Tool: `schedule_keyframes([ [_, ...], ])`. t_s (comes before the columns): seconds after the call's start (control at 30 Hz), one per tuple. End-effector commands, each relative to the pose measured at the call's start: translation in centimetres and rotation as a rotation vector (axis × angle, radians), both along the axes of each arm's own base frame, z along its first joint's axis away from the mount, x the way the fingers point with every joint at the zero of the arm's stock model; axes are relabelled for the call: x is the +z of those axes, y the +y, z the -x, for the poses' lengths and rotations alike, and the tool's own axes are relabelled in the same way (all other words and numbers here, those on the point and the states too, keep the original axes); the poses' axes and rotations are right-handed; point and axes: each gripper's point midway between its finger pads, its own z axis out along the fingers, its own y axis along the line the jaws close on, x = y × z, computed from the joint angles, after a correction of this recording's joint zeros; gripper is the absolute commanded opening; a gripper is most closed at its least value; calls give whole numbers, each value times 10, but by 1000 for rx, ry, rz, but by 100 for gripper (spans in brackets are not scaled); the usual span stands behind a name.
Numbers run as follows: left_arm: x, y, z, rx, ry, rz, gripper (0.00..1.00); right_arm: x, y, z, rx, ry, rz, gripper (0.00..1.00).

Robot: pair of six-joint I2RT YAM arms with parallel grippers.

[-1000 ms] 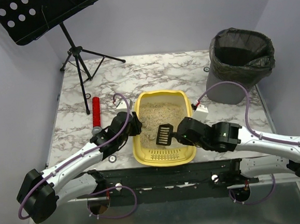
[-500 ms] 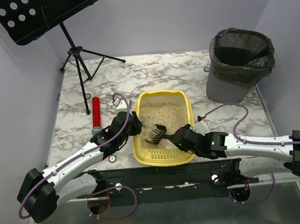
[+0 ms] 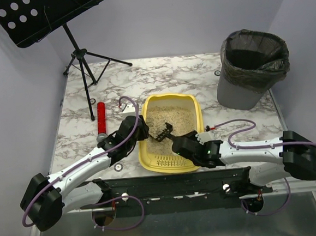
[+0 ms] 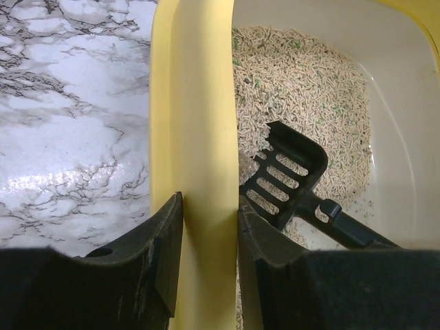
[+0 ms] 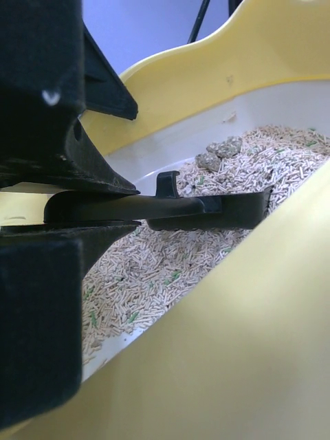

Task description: Clean the litter box

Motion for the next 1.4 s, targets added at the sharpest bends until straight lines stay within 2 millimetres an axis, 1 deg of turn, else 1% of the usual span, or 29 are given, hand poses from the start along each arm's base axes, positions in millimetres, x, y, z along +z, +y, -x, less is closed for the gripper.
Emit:
schedule_keyframes([
  [0.0,-31,-9,26,-66,155,-1,29,-15,-20,-14,-156,-16,0,0],
  [0.03,-31,-9,27,-68,153,1,29,-15,-23,-17,-173,-32,6,1],
  [0.1,-30,-9,27,-67,152,8,29,-17,-22,-19,-193,-24,-7,0],
  [0.13,-31,-9,28,-67,153,7,29,-23,-22,-20,-200,-21,7,1],
  [0.17,-31,-9,28,-68,154,10,29,-20,-18,-22,-206,-25,-1,1],
  [0.23,-30,-12,29,-82,152,23,27,-22,-14,-26,-219,-30,5,0],
  [0.27,-30,-14,29,-86,153,29,27,-19,-11,-29,-224,-41,3,1],
  [0.4,-30,-15,30,-91,158,27,25,-13,-11,-35,-251,-77,0,1],
  [0.53,-29,-17,30,-99,154,38,25,-12,-10,-40,-263,-108,10,1],
  [0.6,-30,-19,33,-115,162,39,24,-15,-10,-40,-242,-117,39,1],
  [0.67,-29,-21,34,-136,161,37,23,-25,-15,-38,-188,-134,119,0],
  [0.73,-27,-24,36,-159,157,48,22,-29,-9,-34,-141,-126,81,0],
  [0.77,-25,-25,35,-159,154,51,22,-46,-19,-27,-79,-119,147,0],
  [0.8,-25,-26,36,-169,155,55,22,-35,-2,-32,-54,-151,37,0],
  [0.83,-23,-28,36,-175,147,62,22,-38,8,-28,8,-142,-1,0],
  [0.87,-22,-28,36,-178,146,66,22,-47,5,-26,65,-162,41,0],
  [0.9,-22,-29,36,-184,146,66,22,-38,17,-30,78,-193,-24,0],
  [0.93,-22,-30,36,-187,148,65,21,-39,22,-29,94,-188,-32,1],
  [0.97,-23,-30,36,-189,150,62,21,-46,25,-29,100,-177,-20,0],
  [1.0,-24,-30,36,-194,153,58,20,-43,31,-32,93,-177,-33,0],
  [1.07,-24,-32,36,-199,153,62,20,-47,34,-35,62,-163,-54,0],
  [1.1,-24,-32,37,-202,152,60,19,-41,39,-39,47,-175,-71,0],
  [1.2,-24,-32,36,-201,154,58,18,-32,39,-49,13,-220,-46,0],
  [1.23,-26,-32,36,-200,158,55,18,-23,42,-54,0,-246,-47,0],
  [1.3,-27,-32,37,-205,160,50,18,-19,45,-59,7,-269,-11,0],
  [1.33,-27,-32,37,-206,161,50,18,-12,48,-62,-5,-285,-17,0],
  [1.37,-26,-32,37,-206,160,51,18,-12,48,-64,-13,-287,-17,0],
])
